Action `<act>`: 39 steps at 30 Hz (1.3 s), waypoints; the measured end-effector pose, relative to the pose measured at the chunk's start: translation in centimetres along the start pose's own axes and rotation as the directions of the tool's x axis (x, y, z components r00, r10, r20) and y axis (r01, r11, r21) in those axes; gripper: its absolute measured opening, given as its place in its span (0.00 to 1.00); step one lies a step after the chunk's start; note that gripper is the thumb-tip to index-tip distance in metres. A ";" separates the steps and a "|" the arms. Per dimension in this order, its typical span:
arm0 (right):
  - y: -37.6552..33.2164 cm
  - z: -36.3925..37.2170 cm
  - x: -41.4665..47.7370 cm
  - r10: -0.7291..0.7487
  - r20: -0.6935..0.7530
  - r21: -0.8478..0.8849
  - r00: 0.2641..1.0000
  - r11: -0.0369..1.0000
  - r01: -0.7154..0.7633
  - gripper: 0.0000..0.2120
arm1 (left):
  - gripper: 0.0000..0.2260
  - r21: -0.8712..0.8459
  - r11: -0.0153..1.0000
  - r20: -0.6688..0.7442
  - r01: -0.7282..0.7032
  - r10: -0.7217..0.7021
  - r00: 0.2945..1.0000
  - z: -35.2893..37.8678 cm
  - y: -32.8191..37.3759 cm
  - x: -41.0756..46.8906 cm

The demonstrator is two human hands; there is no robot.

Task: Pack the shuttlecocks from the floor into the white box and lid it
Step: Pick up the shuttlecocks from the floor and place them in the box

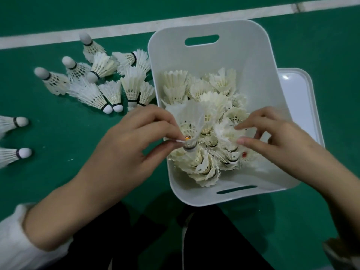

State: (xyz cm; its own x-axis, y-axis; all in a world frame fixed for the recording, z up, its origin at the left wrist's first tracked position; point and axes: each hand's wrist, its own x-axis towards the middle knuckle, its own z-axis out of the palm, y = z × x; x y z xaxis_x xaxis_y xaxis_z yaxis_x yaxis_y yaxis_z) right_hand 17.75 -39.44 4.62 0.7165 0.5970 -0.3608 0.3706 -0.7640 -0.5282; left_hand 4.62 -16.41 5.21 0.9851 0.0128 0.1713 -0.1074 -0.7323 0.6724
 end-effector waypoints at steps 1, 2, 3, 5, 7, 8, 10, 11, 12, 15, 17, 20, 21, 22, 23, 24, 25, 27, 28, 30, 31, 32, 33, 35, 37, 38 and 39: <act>-0.5 -0.4 -0.3 -0.039 -0.065 0.040 0.997 0.998 0.042 0.13 | 0.06 -0.007 1.000 0.009 -0.006 0.006 1.000 0.1 0.0 0.0; -1.1 -0.8 -0.6 -0.086 -0.120 0.103 0.989 0.990 0.099 0.13 | 0.06 -0.016 1.000 0.022 -0.013 0.013 1.000 0.2 0.1 0.0; -1.9 -1.2 -0.9 -0.136 -0.151 0.177 0.979 0.971 0.162 0.13 | 0.06 -0.025 0.999 0.038 -0.020 0.021 0.999 0.2 0.2 0.0; -3.4 -1.7 -1.5 -0.237 -0.107 0.305 0.966 0.917 0.258 0.17 | 0.08 -0.041 0.999 0.070 -0.035 0.038 0.997 0.4 0.5 0.1; -4.4 -1.2 -1.4 -0.300 0.034 0.313 0.953 0.909 0.275 0.21 | 0.09 -0.057 0.997 0.097 -0.054 0.059 0.994 0.5 0.8 0.1; -4.7 -0.6 -1.1 -0.322 0.094 0.260 0.942 0.921 0.289 0.20 | 0.09 -0.065 0.996 0.109 -0.066 0.073 0.991 0.6 0.9 0.1; -5.1 0.3 -0.7 -0.368 0.120 0.143 0.922 0.925 0.351 0.12 | 0.08 -0.063 0.994 0.124 -0.093 0.100 0.987 0.7 0.9 0.1; -5.2 0.4 -0.5 -0.376 0.101 0.125 0.921 0.923 0.363 0.08 | 0.08 -0.055 0.993 0.124 -0.101 0.107 0.986 0.7 0.8 0.0; -5.2 0.3 -0.4 -0.370 0.079 0.126 0.926 0.925 0.359 0.08 | 0.08 -0.047 0.994 0.119 -0.102 0.107 0.987 0.6 0.7 0.0; -4.5 -0.9 -0.4 -0.319 -0.036 0.104 0.947 0.941 0.321 0.08 | 0.09 -0.007 0.999 0.075 -0.053 0.053 0.996 0.0 0.2 0.1; -3.9 -1.9 -0.5 -0.209 -0.159 0.148 0.965 0.961 0.233 0.05 | 0.11 0.001 0.999 0.064 0.052 -0.052 0.997 -0.5 -0.5 0.3; -2.7 -2.2 -0.2 -0.057 -0.253 0.174 0.966 0.979 0.104 0.04 | 0.12 0.016 0.981 0.117 0.195 -0.195 0.974 -0.9 -2.1 0.0; -2.4 -2.0 -0.1 -0.025 -0.243 0.157 0.970 0.985 0.065 0.04 | 0.13 0.038 0.974 0.135 0.225 -0.228 0.964 -0.9 -2.7 -0.3; -2.1 -1.8 0.1 -0.004 -0.218 0.134 0.976 0.990 0.034 0.03 | 0.13 0.063 0.967 0.148 0.247 -0.254 0.956 -0.9 -3.1 -0.5; -1.9 -1.4 0.3 0.010 -0.186 0.103 0.983 0.995 0.009 0.04 | 0.14 0.088 0.961 0.158 0.263 -0.274 0.949 -0.9 -3.4 -0.8; -1.7 -1.0 0.4 0.019 -0.146 0.068 0.989 0.998 -0.009 0.04 | 0.15 0.112 0.956 0.163 0.270 -0.286 0.944 -0.8 -3.7 -1.0; -1.6 -0.6 0.6 0.030 -0.100 0.039 0.994 0.999 -0.027 0.05 | 0.15 0.131 0.954 0.164 0.271 -0.290 0.943 -0.7 -3.9 -1.2; -1.4 0.1 0.8 0.054 -0.017 0.004 0.998 0.999 -0.054 0.07 | 0.13 0.158 0.947 0.169 0.280 -0.306 0.937 -0.6 -4.2 -1.4; -1.3 0.3 0.9 0.060 0.001 -0.010 0.998 0.998 -0.060 0.07 | 0.11 0.164 0.942 0.178 0.293 -0.320 0.930 -0.6 -4.4 -1.4; -1.2 0.5 1.2 0.069 0.007 -0.049 0.998 0.996 -0.068 0.08 | 0.07 0.170 0.936 0.199 0.308 -0.339 0.919 -0.4 -4.8 -1.5; -1.2 0.4 1.4 0.077 0.012 -0.071 0.997 0.995 -0.076 0.08 | 0.06 0.173 0.935 0.210 0.310 -0.343 0.916 -0.4 -4.9 -1.6; -1.2 0.4 1.5 0.081 0.018 -0.097 0.997 0.992 -0.079 0.08 | 0.05 0.173 0.934 0.224 0.312 -0.346 0.911 -0.4 -5.0 -1.7; -1.2 0.3 1.5 0.077 0.024 -0.127 0.997 0.989 -0.074 0.07 | 0.06 0.171 0.933 0.241 0.316 -0.350 0.905 -0.4 -5.1 -1.8; -1.4 0.1 1.4 0.063 0.029 -0.178 0.998 0.982 -0.057 0.06 | 0.07 0.169 0.930 0.265 0.327 -0.362 0.894 -0.6 -5.4 -2.1; -1.8 -0.2 1.0 0.053 0.041 -0.213 0.998 0.976 -0.043 0.10 | 0.07 0.172 0.927 0.264 0.334 -0.370 0.891 -0.8 -5.9 -2.5; -2.2 -0.5 0.7 0.049 0.045 -0.230 0.998 0.973 -0.037 0.13 | 0.07 0.174 0.924 0.258 0.339 -0.375 0.890 -0.9 -6.2 -2.8; -2.7 -0.8 0.5 0.044 0.040 -0.246 0.998 0.969 -0.033 0.15 | 0.07 0.179 0.921 0.251 0.347 -0.384 0.889 -1.1 -6.6 -3.1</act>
State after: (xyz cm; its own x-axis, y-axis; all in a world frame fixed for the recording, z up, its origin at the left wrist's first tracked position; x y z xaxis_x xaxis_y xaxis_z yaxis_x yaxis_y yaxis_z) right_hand 17.64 -37.29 6.44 0.7081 0.5718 -0.4143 0.4805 -0.8201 -0.3107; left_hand 2.16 -10.88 1.10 0.9503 0.1217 -0.2866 0.2672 -0.7913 0.5500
